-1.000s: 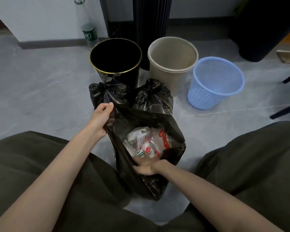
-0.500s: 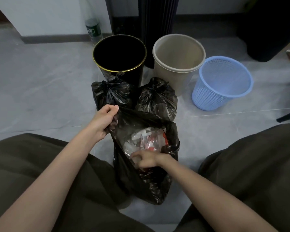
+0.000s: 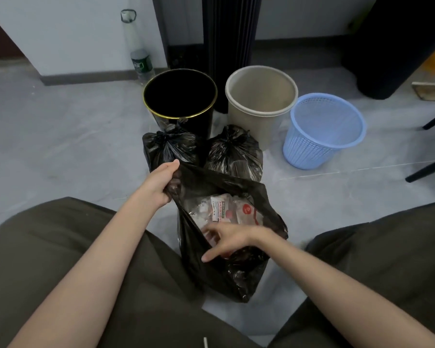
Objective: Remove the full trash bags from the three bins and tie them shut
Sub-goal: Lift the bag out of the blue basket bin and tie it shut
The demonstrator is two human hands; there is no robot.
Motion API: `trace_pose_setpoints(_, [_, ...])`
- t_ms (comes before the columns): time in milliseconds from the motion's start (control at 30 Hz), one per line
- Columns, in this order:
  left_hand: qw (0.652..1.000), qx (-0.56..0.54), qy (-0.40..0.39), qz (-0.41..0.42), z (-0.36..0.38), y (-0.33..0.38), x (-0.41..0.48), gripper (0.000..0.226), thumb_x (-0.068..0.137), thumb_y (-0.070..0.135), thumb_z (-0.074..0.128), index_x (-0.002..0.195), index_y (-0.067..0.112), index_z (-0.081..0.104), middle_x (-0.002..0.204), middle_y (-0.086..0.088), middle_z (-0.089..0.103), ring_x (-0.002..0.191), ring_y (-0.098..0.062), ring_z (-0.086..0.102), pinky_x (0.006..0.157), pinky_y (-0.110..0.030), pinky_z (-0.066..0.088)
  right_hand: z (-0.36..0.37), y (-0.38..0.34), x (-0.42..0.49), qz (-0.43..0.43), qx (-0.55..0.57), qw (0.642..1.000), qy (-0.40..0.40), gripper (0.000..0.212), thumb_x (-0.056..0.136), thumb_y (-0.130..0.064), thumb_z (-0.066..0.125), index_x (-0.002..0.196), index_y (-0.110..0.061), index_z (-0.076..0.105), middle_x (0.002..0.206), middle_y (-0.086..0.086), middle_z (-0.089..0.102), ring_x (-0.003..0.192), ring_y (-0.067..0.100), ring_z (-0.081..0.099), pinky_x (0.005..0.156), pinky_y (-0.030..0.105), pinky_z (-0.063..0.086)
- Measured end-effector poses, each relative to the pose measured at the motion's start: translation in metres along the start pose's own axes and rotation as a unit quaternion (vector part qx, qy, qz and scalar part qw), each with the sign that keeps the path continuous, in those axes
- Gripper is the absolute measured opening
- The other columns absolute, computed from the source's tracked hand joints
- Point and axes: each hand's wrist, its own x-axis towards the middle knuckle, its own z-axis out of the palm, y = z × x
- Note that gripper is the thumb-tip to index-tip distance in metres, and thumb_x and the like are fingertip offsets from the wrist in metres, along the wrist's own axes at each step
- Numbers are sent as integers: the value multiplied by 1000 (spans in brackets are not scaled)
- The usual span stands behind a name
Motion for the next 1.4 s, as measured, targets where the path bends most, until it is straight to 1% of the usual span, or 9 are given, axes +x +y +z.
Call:
trace_pose_setpoints(133, [1000,-14,-13,-22,-2,2,-1,19,99,25,46,82,17,52,68,-2,63,47,-10,64,49,-22,55,7,7,-1,-2,-44,995,85,37,79,-38,73,100,-10,62,98,7,67,90,23,63,75,35,53])
trace_pose_setpoints(367, [978,197,7,69,-2,1,-4,17,95,31,53,88,17,59,62,1,43,44,-9,37,36,-14,30,-36,-7,-23,-63,-159,917,362,29,75,-39,75,96,-20,70,99,-2,63,100,19,58,74,28,44])
trace_pose_setpoints(500, [966,243,-20,91,-1,2,-10,16,94,31,54,86,18,60,58,1,37,34,-5,28,32,-12,18,-39,-2,-19,-83,-268,819,500,19,73,-36,77,83,-20,76,145,3,38,126,30,34,103,38,37])
trace_pose_setpoints(667, [966,238,-74,67,-3,7,-18,15,95,28,52,91,16,59,58,1,34,31,-1,26,29,-10,14,-39,11,-2,-75,-97,940,319,19,82,-33,71,89,-16,67,155,3,29,145,22,22,118,47,4])
trace_pose_setpoints(733, [970,219,-93,53,-3,8,-18,16,96,27,51,91,15,58,60,1,34,30,-1,25,27,-10,14,-29,14,1,-79,-26,945,315,11,86,-30,68,86,-23,59,114,-7,63,111,8,56,115,45,21])
trace_pose_setpoints(833, [979,179,-95,21,-4,8,-17,17,96,30,51,86,17,57,60,2,33,30,-1,23,26,-9,15,-18,15,5,-77,69,931,349,24,85,-24,70,76,-28,48,72,-15,54,67,-2,50,73,28,37])
trace_pose_setpoints(1033, [986,134,-96,-2,-4,8,-16,19,96,29,51,82,18,56,49,8,41,28,-1,25,24,-9,16,-16,20,15,-78,89,923,366,35,81,-19,75,84,-29,41,85,4,69,63,9,59,61,20,43])
trace_pose_setpoints(1233, [986,138,-87,26,-6,6,-8,19,95,30,52,81,17,56,48,7,44,29,0,30,26,-10,19,-24,14,21,-86,28,946,310,54,88,-16,65,139,-16,47,135,3,57,126,14,50,105,21,35])
trace_pose_setpoints(1400, [997,60,-22,36,-4,-1,-5,29,96,41,47,89,18,64,83,-2,66,77,-15,62,68,-26,51,-20,14,24,-95,92,936,326,25,92,-18,60,116,-16,68,107,2,72,95,11,64,85,23,46])
